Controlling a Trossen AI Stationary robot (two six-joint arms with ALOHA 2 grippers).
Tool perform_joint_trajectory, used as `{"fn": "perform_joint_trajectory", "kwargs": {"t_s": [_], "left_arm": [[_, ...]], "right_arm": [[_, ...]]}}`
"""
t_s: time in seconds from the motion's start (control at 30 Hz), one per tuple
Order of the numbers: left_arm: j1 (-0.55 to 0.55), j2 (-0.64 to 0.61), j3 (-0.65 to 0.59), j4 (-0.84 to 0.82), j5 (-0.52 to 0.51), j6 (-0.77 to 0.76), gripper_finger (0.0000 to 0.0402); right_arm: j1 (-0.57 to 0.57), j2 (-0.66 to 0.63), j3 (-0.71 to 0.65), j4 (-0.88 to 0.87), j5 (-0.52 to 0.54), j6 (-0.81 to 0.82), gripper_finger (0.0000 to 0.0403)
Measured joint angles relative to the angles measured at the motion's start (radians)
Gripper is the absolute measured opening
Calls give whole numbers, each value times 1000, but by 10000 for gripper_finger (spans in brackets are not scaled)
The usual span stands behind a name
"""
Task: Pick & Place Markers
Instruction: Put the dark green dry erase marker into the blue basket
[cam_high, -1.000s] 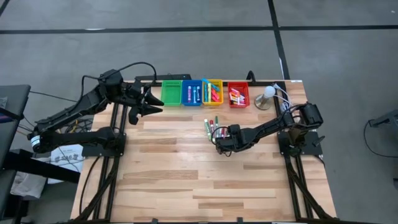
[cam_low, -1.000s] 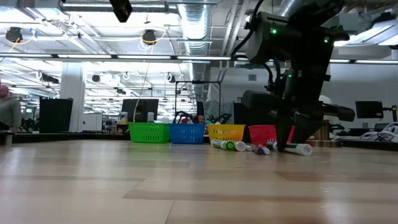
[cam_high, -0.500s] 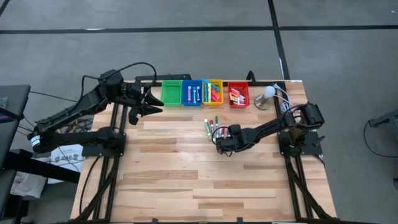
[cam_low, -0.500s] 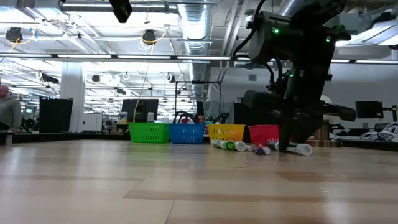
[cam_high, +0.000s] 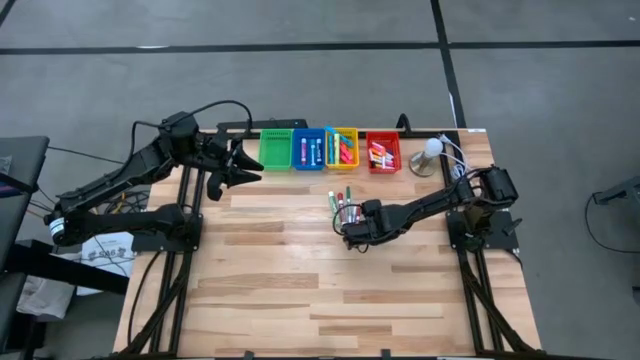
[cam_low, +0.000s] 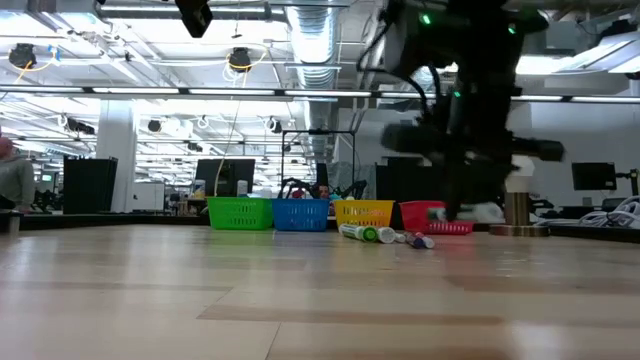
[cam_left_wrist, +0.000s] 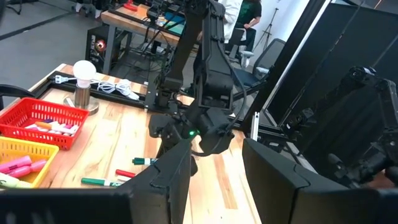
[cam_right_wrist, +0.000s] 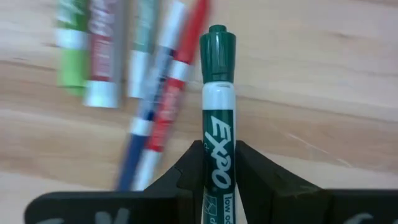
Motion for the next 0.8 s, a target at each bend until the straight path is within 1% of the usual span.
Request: {"fn": "perform_joint_trajectory", "kwargs": {"t_s": [0.17,0.37,0.43,0.57,0.7,0.8], "left_arm": [[0,0,0,0,0,-4,144],[0,1,0,0,0,-56,144],[0,1,0,0,-13,-89,144],[0,11,0,13,-71,-187,144],[-4,49,0,52,-76,-276,144],[-22,91,0,106,-76,-313,144]], "right_arm": [[1,-1,84,-22,43,-60,53],[0,-1,219,-20,144,-160,54],[-3,-1,272,-20,185,-209,55],[-14,-3,386,-8,265,-319,55],[-23,-3,505,42,335,-454,56],[-29,-4,584,94,361,-563,56]]}}
